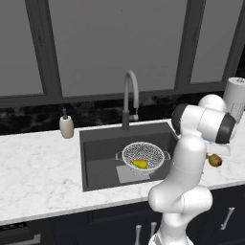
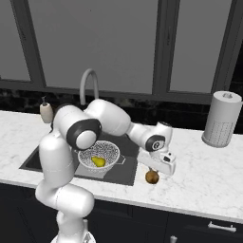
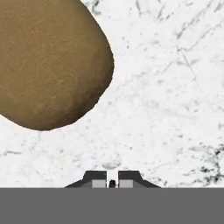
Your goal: Put the colander in the sink, put the pear, pear, kiwi in the colander, and turn on the sink faucet and pour water over the colander.
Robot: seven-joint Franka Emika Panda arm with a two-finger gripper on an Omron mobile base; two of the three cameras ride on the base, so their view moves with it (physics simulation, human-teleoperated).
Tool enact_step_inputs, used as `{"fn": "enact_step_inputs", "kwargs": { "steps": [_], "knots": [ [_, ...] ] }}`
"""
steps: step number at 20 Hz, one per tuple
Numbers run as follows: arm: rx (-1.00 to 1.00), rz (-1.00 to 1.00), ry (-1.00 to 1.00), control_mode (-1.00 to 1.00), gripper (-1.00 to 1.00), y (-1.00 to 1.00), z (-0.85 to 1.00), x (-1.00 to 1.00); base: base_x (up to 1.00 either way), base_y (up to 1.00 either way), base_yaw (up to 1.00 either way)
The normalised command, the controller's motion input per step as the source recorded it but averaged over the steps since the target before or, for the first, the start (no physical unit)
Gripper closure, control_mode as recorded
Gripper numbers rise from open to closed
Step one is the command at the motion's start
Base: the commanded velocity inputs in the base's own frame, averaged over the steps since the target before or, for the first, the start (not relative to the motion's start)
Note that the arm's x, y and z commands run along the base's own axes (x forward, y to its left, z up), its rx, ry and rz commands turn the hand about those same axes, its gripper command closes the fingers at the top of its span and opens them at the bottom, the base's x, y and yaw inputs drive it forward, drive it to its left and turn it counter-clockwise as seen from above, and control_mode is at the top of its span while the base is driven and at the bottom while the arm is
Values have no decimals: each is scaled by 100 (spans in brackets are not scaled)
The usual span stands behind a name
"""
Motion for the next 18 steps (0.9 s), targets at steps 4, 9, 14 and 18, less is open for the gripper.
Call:
{"fn": "enact_step_inputs", "kwargs": {
  "steps": [4, 9, 14, 18],
  "knots": [
    [12, -3, 0, -100, 100, 0, 16, -12, 0, 0, 0],
    [13, -8, 0, -100, 100, -4, 18, 0, 0, 0, 0],
    [18, -12, 0, -100, 100, -14, 38, 0, 0, 0, 0],
    [23, -17, 1, -100, 100, -20, 66, 0, 0, 0, 0]
  ]
}}
